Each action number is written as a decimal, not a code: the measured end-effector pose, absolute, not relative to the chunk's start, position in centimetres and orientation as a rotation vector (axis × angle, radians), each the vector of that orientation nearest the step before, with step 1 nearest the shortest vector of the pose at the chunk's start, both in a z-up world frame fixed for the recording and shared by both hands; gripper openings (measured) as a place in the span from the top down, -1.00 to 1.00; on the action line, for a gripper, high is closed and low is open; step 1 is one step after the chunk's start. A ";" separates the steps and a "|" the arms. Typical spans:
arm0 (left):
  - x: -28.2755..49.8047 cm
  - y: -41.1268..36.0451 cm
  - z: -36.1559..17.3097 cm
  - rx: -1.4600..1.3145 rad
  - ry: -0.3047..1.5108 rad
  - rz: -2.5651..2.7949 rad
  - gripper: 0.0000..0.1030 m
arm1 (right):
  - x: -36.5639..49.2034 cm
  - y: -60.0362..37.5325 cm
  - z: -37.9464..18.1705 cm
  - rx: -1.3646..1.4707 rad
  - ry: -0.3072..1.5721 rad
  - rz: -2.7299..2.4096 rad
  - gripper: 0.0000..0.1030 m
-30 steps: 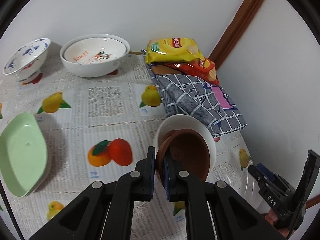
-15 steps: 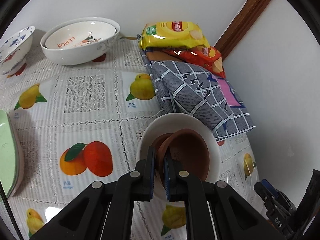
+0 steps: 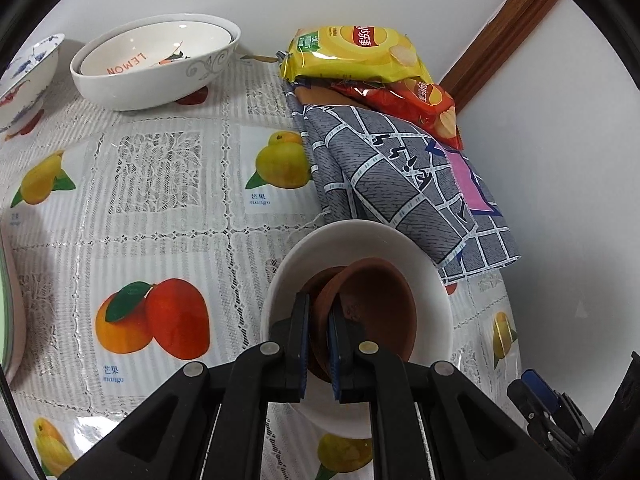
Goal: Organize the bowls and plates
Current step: 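Lower the left gripper's terracotta bowl into the terracotta bowl in the white bowl, then open the left gripper to release the terracotta bowl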
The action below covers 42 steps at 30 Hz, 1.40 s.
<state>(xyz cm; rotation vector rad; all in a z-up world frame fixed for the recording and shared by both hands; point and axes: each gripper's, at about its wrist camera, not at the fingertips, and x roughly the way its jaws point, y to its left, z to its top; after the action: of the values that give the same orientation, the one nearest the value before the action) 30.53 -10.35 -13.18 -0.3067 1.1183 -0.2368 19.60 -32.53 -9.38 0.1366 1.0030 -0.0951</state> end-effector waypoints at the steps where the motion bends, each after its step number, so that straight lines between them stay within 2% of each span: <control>1: 30.6 -10.4 -13.2 -0.306 1.119 -0.238 0.83 | 19.6 -32.5 -9.4 0.137 1.003 -0.092 0.21; 20: 30.1 -10.6 -13.4 -0.314 1.147 -0.274 0.80 | 20.3 -30.4 -10.1 0.131 1.029 -0.034 0.21; 28: 29.4 -10.9 -13.1 -0.278 1.162 -0.287 0.74 | 20.1 -29.7 -9.3 0.127 1.021 -0.019 0.21; 34: 29.2 -11.0 -12.6 -0.274 1.158 -0.293 0.62 | 19.6 -29.3 -8.5 0.115 1.009 -0.013 0.21; 42: 29.0 -10.5 -11.2 -0.258 1.122 -0.283 0.62 | 19.6 -29.1 -8.1 0.111 1.007 -0.006 0.21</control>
<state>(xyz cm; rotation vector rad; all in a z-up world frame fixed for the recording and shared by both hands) 28.96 -10.53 -11.16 -0.2581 1.1222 -0.2827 19.57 -29.07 -8.09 0.1107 1.0071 -0.0057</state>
